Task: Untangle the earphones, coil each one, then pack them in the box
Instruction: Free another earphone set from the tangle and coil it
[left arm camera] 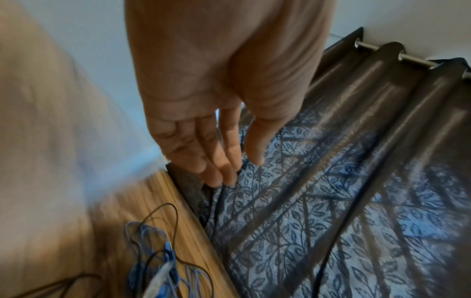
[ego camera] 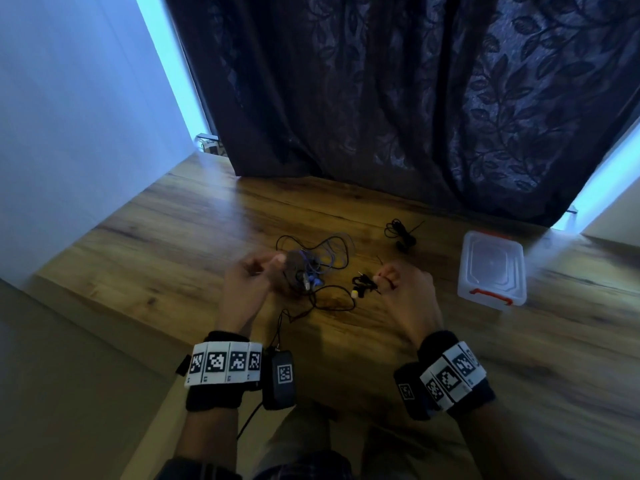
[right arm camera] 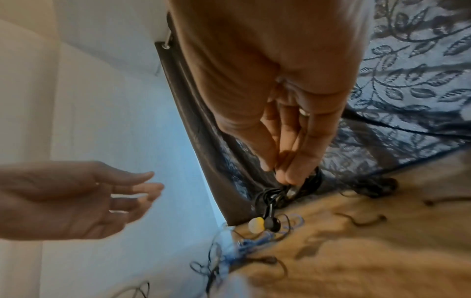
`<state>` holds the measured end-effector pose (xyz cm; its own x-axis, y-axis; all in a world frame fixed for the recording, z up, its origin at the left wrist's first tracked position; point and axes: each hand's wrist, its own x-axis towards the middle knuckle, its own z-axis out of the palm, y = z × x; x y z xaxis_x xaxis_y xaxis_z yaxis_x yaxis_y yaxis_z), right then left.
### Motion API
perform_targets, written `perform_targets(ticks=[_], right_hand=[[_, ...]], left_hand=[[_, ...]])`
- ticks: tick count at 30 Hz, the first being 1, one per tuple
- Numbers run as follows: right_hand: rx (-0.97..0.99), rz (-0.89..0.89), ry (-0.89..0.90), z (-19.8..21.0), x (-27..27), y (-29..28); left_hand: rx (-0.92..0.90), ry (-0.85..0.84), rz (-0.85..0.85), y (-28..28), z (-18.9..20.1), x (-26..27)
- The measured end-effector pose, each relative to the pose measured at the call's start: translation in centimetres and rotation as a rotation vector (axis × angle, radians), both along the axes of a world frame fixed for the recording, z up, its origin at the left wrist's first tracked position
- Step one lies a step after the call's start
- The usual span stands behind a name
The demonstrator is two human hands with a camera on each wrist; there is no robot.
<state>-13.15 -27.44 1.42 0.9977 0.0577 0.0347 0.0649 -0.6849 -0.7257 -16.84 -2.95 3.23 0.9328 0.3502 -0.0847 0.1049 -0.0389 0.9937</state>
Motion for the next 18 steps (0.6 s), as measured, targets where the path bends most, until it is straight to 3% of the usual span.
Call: perform_targets(ticks=[5,8,10,14,18], right_hand=[[-0.111,-0.047,0.076,-2.9,-0.6,-0.2],[-0.339,-0.040,-0.159,-2.7,-1.4,1.1],[-0.345,0.001,-0.236,-2.1,-1.4,2.6],[-0.222,0.265,-0.071,-2.3,-0.3,6.9],[-0.311,0.341,-0.018,-3.7,1.4,11.1]], left_hand=[[0.033,0.012,0.108,2.0,-0.6,0.1],[0.037,0.035,0.123,2.6,-1.0,0.0],[0.054,0.044,0.119,2.7,-1.0,-0.1],[0.078,0.049,0.118,2.9,-0.9,-0.3],[0.121,0.009,0.127,3.2,-0.5,-0.8]])
